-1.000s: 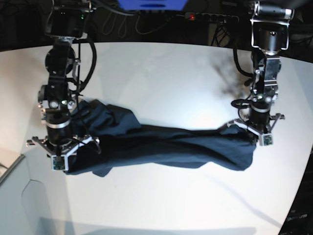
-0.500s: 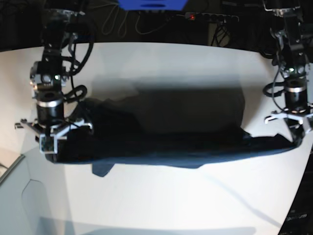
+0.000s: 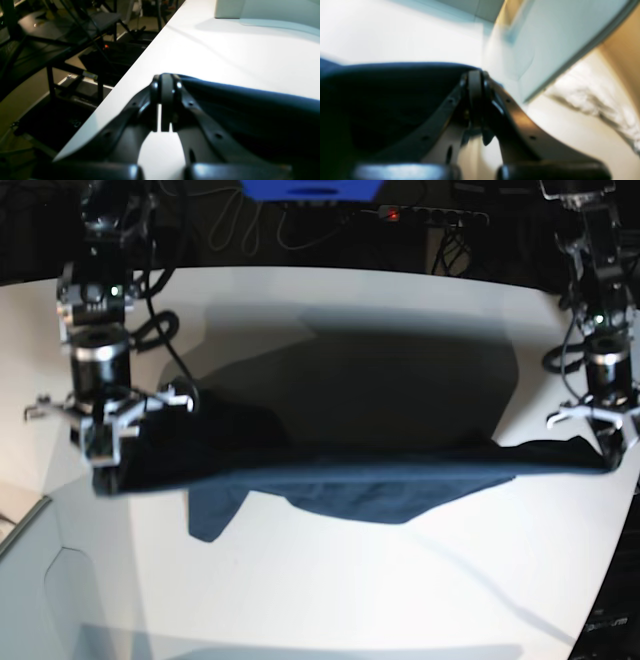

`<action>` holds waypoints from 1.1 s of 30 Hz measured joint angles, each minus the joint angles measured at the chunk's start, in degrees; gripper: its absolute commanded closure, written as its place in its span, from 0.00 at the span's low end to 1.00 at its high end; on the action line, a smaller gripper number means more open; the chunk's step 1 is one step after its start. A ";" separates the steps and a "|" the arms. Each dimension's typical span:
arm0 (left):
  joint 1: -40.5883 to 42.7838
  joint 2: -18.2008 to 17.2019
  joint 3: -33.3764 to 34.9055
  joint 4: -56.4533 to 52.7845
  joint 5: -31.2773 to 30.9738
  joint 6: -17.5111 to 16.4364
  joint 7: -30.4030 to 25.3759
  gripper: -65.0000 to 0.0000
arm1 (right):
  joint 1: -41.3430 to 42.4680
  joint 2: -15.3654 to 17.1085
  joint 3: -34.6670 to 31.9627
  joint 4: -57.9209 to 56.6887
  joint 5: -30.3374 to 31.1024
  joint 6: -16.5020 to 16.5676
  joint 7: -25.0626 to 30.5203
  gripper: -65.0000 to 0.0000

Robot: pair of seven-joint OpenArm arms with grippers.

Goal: Layout the t-shirt on the table in an organized manner, then fold the t-shirt properly
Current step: 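Lift the stretched shirt with both grippers and lay it flat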

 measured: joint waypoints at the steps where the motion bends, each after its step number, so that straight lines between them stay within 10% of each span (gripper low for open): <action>1: -2.62 -0.07 2.05 -1.03 -0.09 -0.50 0.17 1.00 | 2.75 0.57 0.00 -1.27 -0.11 0.02 -0.13 1.00; 22: -62.05 0.15 23.06 -34.40 0.02 -1.20 7.37 1.00 | 64.06 10.54 -0.39 -40.85 -0.46 0.00 -0.22 1.00; 33: -73.22 -0.31 22.99 -33.73 0.02 -0.68 6.86 1.00 | 80.78 13.09 -2.99 -50.31 -0.28 0.13 0.81 1.00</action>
